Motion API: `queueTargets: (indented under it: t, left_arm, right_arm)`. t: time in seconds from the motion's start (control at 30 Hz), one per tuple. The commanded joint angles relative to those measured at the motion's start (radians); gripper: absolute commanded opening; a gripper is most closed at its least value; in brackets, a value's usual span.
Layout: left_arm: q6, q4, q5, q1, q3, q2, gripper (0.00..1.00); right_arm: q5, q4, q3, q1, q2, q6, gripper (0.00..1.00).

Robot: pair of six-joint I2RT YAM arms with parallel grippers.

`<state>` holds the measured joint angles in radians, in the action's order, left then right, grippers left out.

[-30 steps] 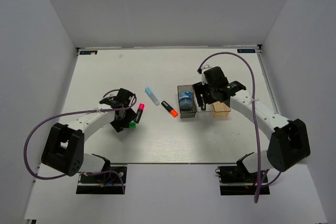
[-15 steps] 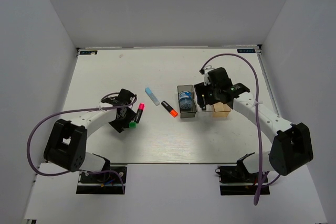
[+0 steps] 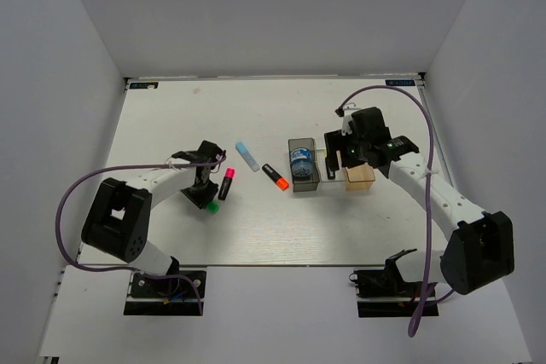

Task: Sort the stationery into containers
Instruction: Pick up the pen from the center of the board.

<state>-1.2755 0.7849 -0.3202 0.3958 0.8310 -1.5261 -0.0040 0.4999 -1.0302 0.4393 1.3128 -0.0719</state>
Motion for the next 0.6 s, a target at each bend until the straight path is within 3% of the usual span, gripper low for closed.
queueTargets:
  t: [0.0,0.1,0.17,0.2,0.23,0.27,0.3,0.37,0.57]
  left_arm:
    - [0.017,0.005,-0.034,0.011,-0.004,0.026,0.00]
    - [0.178,0.039,-0.095,0.092,0.072,0.081,0.00]
    - [0.275,0.065,-0.146,0.158,0.135,0.125,0.00]
    - [0.359,0.041,-0.145,0.204,0.167,0.138,0.00]
    - [0.390,0.016,-0.140,0.225,0.198,0.164,0.00]
    - [0.481,-0.016,-0.055,0.254,0.209,0.167,0.00]
    - [0.558,-0.083,-0.018,0.280,0.227,0.165,0.00]
    - [0.645,-0.191,0.186,0.296,0.253,0.149,0.00]
    - [0.693,-0.297,0.341,0.351,0.543,-0.133,0.00]
  right_arm:
    - [-0.037,-0.006,0.010,-0.020,-0.041,0.013,0.78]
    - [-0.077,0.032,0.005,-0.031,-0.040,0.064,0.91]
    - [-0.102,0.048,0.005,-0.039,-0.041,0.129,0.91]
    - [-0.129,0.055,0.005,-0.048,-0.056,0.150,0.81]
    - [-0.148,0.049,0.012,-0.056,-0.064,0.162,0.08]
    - [-0.148,0.048,0.019,-0.062,-0.076,0.159,0.00]
    - [-0.145,0.045,0.019,-0.063,-0.078,0.152,0.00]
    - [-0.125,0.061,0.003,-0.076,-0.080,0.138,0.00]
    - [-0.070,0.040,0.041,-0.120,-0.127,0.087,0.00]
